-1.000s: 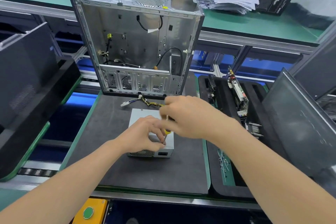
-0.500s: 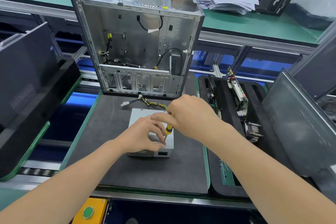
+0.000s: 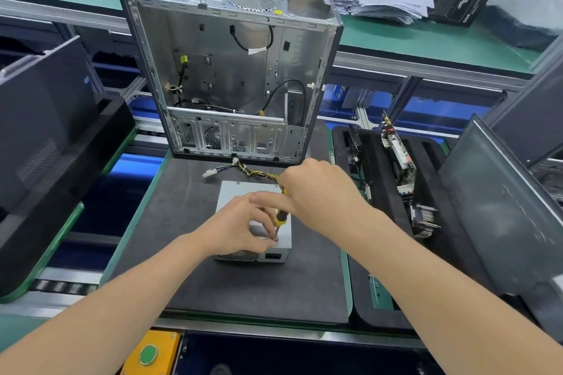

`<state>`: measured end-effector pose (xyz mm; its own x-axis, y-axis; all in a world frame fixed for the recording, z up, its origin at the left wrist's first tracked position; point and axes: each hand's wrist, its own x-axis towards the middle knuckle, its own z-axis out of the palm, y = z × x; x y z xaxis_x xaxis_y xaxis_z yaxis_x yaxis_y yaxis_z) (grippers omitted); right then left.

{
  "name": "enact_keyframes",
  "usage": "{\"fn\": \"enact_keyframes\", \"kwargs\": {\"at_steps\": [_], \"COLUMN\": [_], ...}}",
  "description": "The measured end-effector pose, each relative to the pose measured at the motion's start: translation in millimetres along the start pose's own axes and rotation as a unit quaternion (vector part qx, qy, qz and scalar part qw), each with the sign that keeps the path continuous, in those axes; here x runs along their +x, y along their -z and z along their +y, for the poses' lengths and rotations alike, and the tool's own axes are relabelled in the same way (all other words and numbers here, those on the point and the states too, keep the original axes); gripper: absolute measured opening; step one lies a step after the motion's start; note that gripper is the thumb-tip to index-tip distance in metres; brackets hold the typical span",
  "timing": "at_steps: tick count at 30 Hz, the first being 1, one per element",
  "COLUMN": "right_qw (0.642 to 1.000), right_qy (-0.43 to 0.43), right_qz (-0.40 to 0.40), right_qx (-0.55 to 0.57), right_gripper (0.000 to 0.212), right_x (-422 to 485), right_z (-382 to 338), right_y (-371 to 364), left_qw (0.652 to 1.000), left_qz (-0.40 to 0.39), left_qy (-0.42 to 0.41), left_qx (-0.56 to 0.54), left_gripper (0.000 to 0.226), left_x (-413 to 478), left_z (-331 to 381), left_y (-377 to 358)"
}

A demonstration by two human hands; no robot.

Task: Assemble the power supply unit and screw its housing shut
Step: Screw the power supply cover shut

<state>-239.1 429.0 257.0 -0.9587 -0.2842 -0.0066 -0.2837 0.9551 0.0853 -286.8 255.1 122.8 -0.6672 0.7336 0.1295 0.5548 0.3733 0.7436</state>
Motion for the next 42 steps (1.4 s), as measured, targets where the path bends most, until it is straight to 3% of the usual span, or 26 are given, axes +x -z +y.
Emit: {"fn": "enact_keyframes", "kwargs": {"at_steps": [4, 6, 13, 20, 26, 30, 34, 38, 40, 42], "right_qw": [0.974, 0.969, 0.98, 0.984, 0.976, 0.974, 0.958, 0.922, 0.899, 0.872], "right_qy": [0.202, 0.211, 0.107, 0.081, 0.022, -0.042, -0.066, -0.141, -0.203, -0.253], "right_qz": [-0.074, -0.101, -0.104, -0.082, -0.017, -0.094, -0.186, -0.158, -0.109, -0.051], "right_qx": [0.07, 0.079, 0.128, 0.137, 0.216, 0.201, 0.208, 0.325, 0.372, 0.416], "right_gripper": [0.011, 0.019, 0.016, 0.011, 0.011, 0.021, 0.033, 0.03, 0.031, 0.031], "right_x": [-7, -7, -4, 0, -19, -47, -87, -122, -136, -146], "right_z": [10, 12, 9, 8, 81, 142, 181, 208, 220, 230], "right_y": [16, 16, 16, 10, 14, -5, -53, -117, -148, -172], "left_qw": [1.0, 1.0, 1.0, 1.0, 0.999, 0.998, 0.992, 0.968, 0.97, 0.991], "left_qz": [-0.01, -0.013, -0.003, -0.011, -0.001, 0.032, 0.089, 0.144, 0.116, 0.021], "left_qy": [0.01, 0.008, 0.0, 0.006, 0.027, 0.038, 0.085, 0.164, 0.183, 0.13], "left_qx": [0.002, 0.001, 0.008, 0.024, 0.028, 0.039, -0.003, -0.121, -0.112, -0.003], "left_gripper": [0.023, 0.015, 0.013, 0.014, 0.017, 0.008, 0.007, 0.006, 0.008, 0.008], "left_x": [0, 0, 0, 0, 29, 74, 116, 148, 157, 164], "left_z": [3, 2, 2, 0, 17, 42, 64, 79, 81, 77], "left_y": [2, 2, 0, 0, -2, -27, -70, -121, -147, -170]}}
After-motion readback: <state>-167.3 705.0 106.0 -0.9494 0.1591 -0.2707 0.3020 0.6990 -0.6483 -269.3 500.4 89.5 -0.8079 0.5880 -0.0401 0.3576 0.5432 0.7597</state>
